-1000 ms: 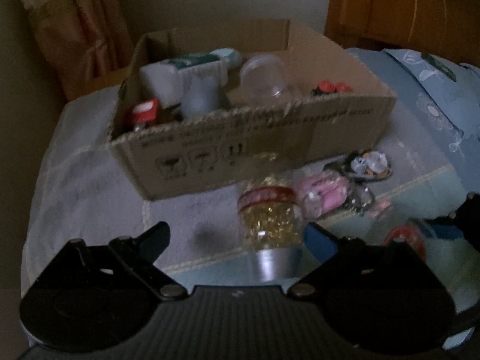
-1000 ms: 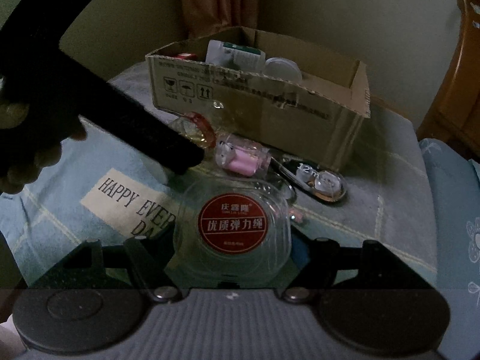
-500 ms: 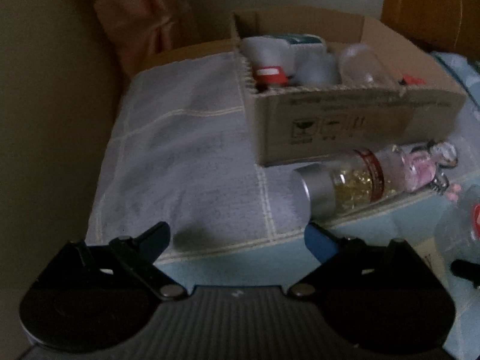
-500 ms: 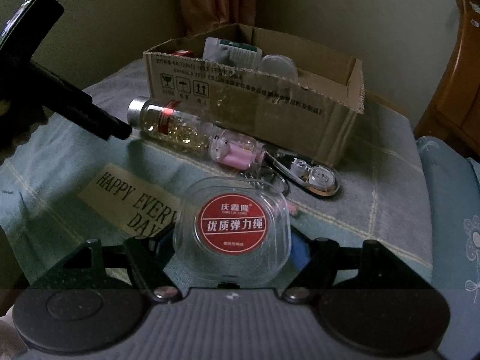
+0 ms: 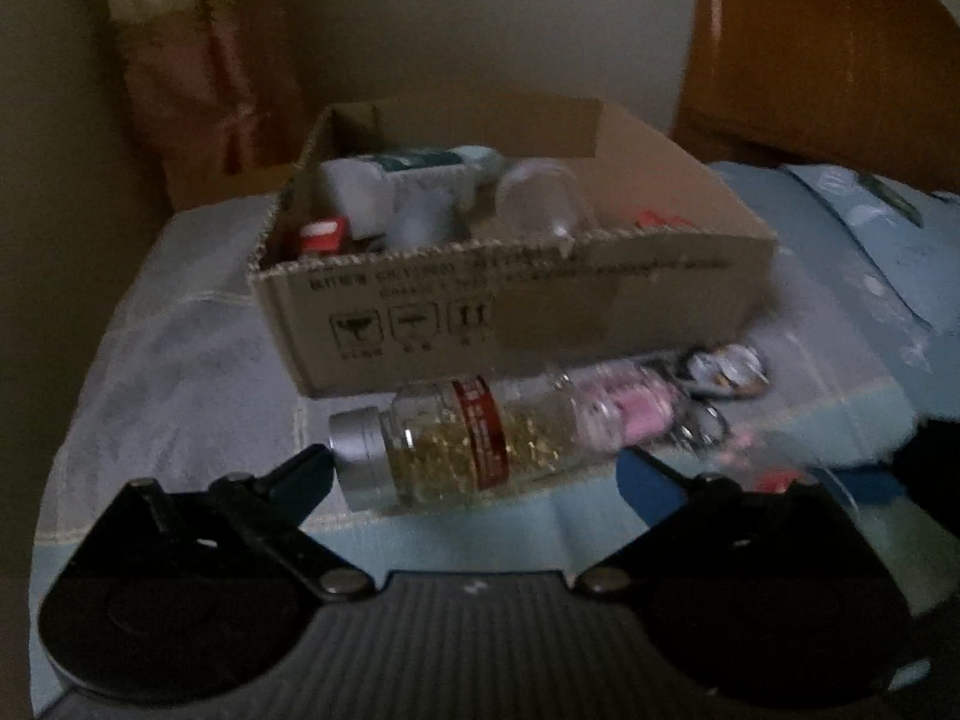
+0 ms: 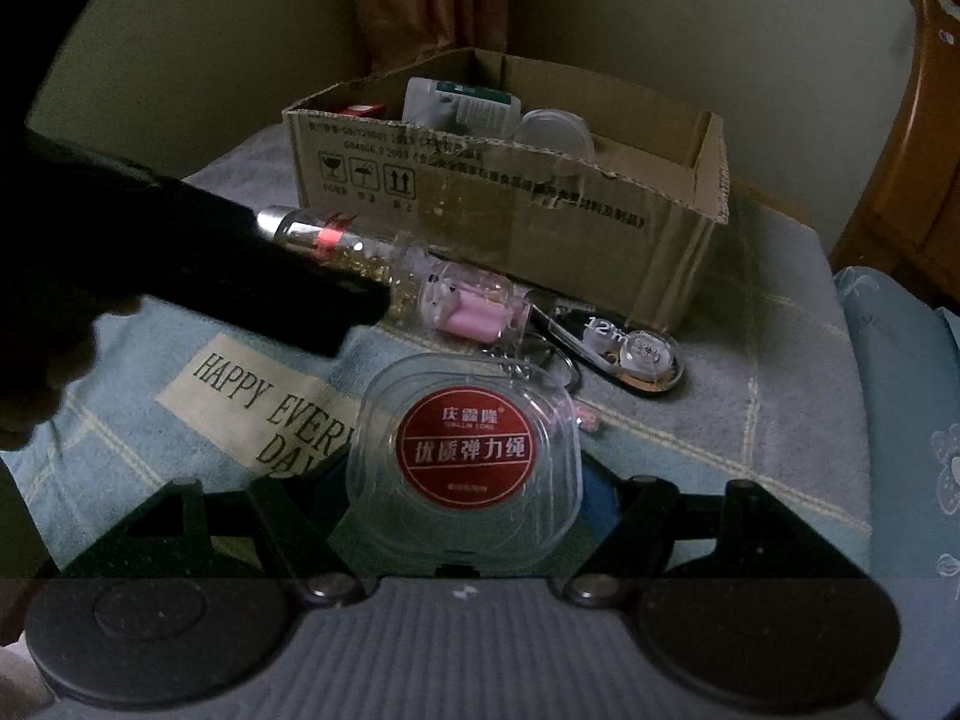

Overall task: Organize rigid objects
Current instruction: 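Grasp the gold capsule bottle with the left tool while the right tool grasps the clear red-label case, then carry the capsule bottle and clear case into the box and open both tools, then move both tools back from the box toward the remaining items, then grasp the pink keychain bottle with the left tool while the right tool grasps the tape roller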

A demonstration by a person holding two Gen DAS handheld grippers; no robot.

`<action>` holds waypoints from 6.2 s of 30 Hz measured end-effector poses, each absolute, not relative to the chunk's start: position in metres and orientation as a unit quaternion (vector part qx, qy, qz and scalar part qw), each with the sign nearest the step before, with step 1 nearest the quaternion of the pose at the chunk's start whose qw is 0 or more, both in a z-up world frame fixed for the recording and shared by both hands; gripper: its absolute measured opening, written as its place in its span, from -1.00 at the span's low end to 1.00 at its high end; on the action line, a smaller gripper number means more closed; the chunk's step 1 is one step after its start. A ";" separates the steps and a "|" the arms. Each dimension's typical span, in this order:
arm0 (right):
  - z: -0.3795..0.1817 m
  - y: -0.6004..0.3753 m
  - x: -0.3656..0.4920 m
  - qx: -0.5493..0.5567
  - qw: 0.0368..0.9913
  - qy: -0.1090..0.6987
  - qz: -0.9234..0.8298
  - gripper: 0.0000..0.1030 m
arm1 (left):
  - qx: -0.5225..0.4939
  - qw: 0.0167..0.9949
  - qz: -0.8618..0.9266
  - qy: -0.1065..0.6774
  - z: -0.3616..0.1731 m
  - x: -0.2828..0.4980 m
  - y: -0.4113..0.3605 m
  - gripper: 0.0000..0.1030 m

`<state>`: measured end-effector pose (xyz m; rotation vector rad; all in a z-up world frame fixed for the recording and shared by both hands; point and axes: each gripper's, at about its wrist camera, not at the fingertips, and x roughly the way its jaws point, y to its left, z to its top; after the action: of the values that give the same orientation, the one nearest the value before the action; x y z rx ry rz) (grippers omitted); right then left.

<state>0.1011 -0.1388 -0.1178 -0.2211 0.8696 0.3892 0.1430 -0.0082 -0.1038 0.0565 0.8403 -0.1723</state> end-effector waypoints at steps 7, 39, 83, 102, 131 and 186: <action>-0.118 -0.138 0.102 -0.105 0.883 0.416 0.190 0.53 | 0.009 0.918 -0.039 0.394 -0.111 0.168 -0.011 0.95; -0.060 -0.141 0.133 -0.111 0.881 0.408 0.213 0.53 | 0.114 0.900 -0.109 0.407 -0.075 0.161 -0.011 0.90; -0.030 -0.145 0.326 -0.092 0.889 0.428 0.133 0.84 | 0.112 0.907 -0.146 0.378 0.001 0.208 -0.002 0.89; -0.045 -0.190 0.230 -0.057 0.867 0.470 0.157 0.85 | 0.053 0.883 -0.143 0.443 -0.021 0.309 -0.036 0.91; -0.090 -0.203 0.148 -0.008 0.892 0.436 0.116 0.85 | 0.100 0.903 -0.144 0.393 -0.027 0.187 -0.046 0.93; -0.108 -0.210 0.144 -0.025 0.897 0.435 0.079 0.85 | -0.008 0.906 -0.090 0.414 -0.128 0.179 -0.045 0.05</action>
<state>0.1440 -0.2097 -0.1084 -0.0518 0.9011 0.1634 0.1787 -0.0446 -0.1280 -0.0160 0.8551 -0.1852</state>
